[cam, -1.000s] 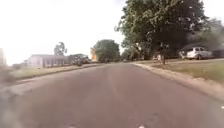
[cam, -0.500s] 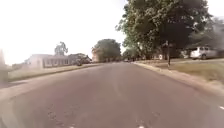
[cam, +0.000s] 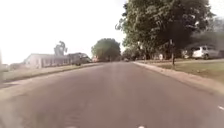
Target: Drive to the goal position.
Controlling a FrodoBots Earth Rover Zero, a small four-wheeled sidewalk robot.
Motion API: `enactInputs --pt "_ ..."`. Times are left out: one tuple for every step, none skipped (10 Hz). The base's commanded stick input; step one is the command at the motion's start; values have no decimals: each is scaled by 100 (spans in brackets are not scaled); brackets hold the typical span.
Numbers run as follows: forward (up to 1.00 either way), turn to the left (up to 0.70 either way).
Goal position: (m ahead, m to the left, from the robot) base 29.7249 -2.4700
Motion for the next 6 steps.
enactInputs --pt "100 0" --pt "100 0" --pt "100 0" --pt "100 0" --pt "100 0" --pt "100 0"
